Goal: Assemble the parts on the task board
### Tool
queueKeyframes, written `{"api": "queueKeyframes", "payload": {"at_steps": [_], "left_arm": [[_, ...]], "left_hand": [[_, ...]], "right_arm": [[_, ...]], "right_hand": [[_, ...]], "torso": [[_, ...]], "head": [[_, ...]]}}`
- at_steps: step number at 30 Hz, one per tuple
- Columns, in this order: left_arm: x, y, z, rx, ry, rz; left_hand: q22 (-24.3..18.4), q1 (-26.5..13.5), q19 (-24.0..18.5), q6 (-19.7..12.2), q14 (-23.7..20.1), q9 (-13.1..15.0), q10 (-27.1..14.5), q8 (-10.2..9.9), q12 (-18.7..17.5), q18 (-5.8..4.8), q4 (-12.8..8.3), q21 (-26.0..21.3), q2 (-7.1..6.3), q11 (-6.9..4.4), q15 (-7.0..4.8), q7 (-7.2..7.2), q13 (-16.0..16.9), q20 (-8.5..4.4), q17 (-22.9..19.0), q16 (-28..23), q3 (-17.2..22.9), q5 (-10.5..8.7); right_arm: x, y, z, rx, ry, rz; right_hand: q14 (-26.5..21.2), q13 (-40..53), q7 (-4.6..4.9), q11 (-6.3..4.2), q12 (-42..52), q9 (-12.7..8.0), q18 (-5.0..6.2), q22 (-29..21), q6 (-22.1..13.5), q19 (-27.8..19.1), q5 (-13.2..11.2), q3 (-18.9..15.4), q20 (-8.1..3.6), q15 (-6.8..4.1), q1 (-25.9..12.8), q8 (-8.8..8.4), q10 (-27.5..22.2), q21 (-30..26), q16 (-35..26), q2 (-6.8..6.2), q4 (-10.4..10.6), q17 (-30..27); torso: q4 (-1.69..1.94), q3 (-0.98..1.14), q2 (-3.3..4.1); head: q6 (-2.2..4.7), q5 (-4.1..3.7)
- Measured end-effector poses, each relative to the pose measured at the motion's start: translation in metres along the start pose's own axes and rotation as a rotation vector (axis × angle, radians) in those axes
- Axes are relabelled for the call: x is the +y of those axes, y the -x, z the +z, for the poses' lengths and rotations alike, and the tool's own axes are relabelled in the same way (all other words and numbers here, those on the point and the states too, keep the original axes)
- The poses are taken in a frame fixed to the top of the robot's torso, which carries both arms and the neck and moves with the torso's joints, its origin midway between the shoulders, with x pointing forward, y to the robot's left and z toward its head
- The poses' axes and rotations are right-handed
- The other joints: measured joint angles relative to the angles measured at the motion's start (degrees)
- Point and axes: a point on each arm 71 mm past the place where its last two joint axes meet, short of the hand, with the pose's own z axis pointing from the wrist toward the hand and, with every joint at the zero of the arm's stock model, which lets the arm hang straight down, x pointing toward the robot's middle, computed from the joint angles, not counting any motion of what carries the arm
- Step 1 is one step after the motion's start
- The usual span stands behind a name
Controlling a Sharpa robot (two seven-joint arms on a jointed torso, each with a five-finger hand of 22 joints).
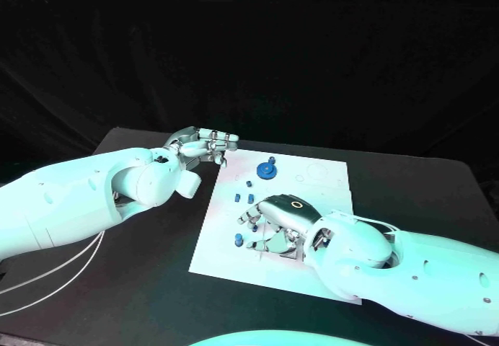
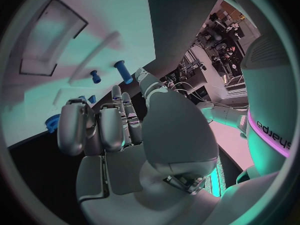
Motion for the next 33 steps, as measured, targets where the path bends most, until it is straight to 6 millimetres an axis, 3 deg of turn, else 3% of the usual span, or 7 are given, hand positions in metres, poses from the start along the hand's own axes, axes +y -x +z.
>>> {"api": "queueKeyframes", "payload": {"at_steps": [4,6,10,13,18,22,33], "left_arm": [[0.000,0.000,0.000,-0.001,0.001,0.000],[0.001,0.001,0.000,-0.001,0.002,0.001],[0.002,0.000,0.000,-0.001,0.005,0.002],[0.003,0.001,-0.001,-0.001,0.007,0.003],[0.003,0.001,-0.001,-0.001,0.009,0.004],[0.005,0.000,-0.001,0.001,0.011,0.004],[0.005,-0.002,-0.001,0.007,0.012,0.004]], "left_hand": [[0.0,0.0,0.0,0.0,0.0,0.0,0.0,0.0,0.0,-0.01,0.0,0.0,0.00,0.00,0.00,0.00,0.0,0.00,0.0,0.0,0.0,0.00],[0.0,0.0,0.0,0.0,0.0,0.0,0.0,0.0,0.0,-0.01,0.0,0.0,0.00,0.00,0.00,0.00,0.0,0.00,0.0,0.0,0.0,0.00],[0.0,0.0,0.0,0.0,0.0,0.0,0.0,0.0,0.0,-0.01,0.0,0.0,0.00,0.00,0.00,0.00,0.0,0.00,0.0,0.0,0.0,0.00],[0.0,0.0,0.0,0.0,0.0,0.0,0.0,0.0,0.0,-0.01,0.0,0.0,0.00,0.00,0.00,0.00,0.0,0.00,0.0,0.0,0.0,0.00],[0.0,0.0,0.0,0.0,0.0,0.0,0.0,0.0,0.0,-0.01,0.0,0.0,0.00,0.00,0.00,0.00,0.0,0.00,0.0,0.0,0.0,0.00],[0.0,0.0,0.0,0.0,0.0,0.0,0.0,0.0,0.0,-0.01,0.0,0.0,0.00,0.00,0.00,0.00,0.0,0.00,0.0,0.0,0.0,0.00],[0.0,-0.2,0.2,0.0,0.0,0.0,0.0,0.0,0.0,0.00,0.0,-0.2,0.23,0.00,0.00,0.00,0.0,0.21,-0.1,0.0,0.0,0.00]], "right_arm": [[-0.024,0.027,-0.020,-0.054,-0.059,0.011],[-0.045,0.042,-0.034,-0.078,-0.127,0.036],[-0.077,0.056,-0.061,-0.097,-0.249,0.107],[-0.095,0.061,-0.086,-0.099,-0.341,0.161],[-0.105,0.062,-0.112,-0.089,-0.442,0.202],[-0.106,0.058,-0.124,-0.069,-0.504,0.210],[-0.103,0.022,-0.135,0.012,-0.616,0.211]], "right_hand": [[-0.1,1.6,2.29,-1.17,4.3,0.9,0.00,0.0,3.8,0.2,-1.0,-1.6,-0.47,-0.36,-1.5,1.88,4.9,1.6,0.9,3.02,2.1,1.9],[0.1,2.9,2.39,-1.82,7.2,1.5,0.00,0.0,6.6,0.6,-2.6,-2.3,-0.81,-0.99,-3.4,3.19,10.0,4.3,2.3,4.87,4.3,3.8],[0.0,6.1,1.11,-3.66,11.8,2.2,0.00,0.0,8.8,0.7,1.7,-3.3,-2.09,-2.49,-2.0,4.07,16.1,7.9,3.7,3.94,4.0,5.8],[0.0,13.2,0.23,-4.49,19.4,3.0,0.00,0.0,9.6,0.7,2.0,-5.5,-2.62,-2.94,-2.3,4.79,18.9,9.9,4.4,2.87,4.5,6.7],[0.1,43.8,-0.27,-5.22,47.4,7.2,-0.63,0.0,9.7,0.6,2.3,-12.2,-3.75,-3.81,-4.3,7.26,18.8,12.2,6.3,3.40,8.4,9.5],[0.1,57.2,-0.77,-5.24,59.1,10.5,-0.93,0.0,9.2,0.6,2.9,-15.7,-3.75,-3.81,-4.4,9.19,20.8,14.2,8.0,3.53,10.6,10.4],[0.1,62.3,-0.72,-5.32,62.9,13.9,-0.93,0.0,7.9,0.6,4.3,-18.9,-3.74,-3.81,-6.3,10.74,21.3,15.8,9.1,5.41,11.4,10.3]], "torso": [[-0.07,-0.01,-0.11],[-0.18,-0.02,-0.21],[-0.50,-0.09,-0.50],[-0.74,-0.13,-0.72],[-1.29,-0.14,-0.95],[-1.82,-0.07,-1.15],[-2.51,-0.10,-1.48]], "head": [[0.42,-1.03],[0.80,-2.14],[1.20,-4.19],[1.31,-5.65],[1.53,-6.75],[1.33,-7.45],[-0.12,-8.07]]}}
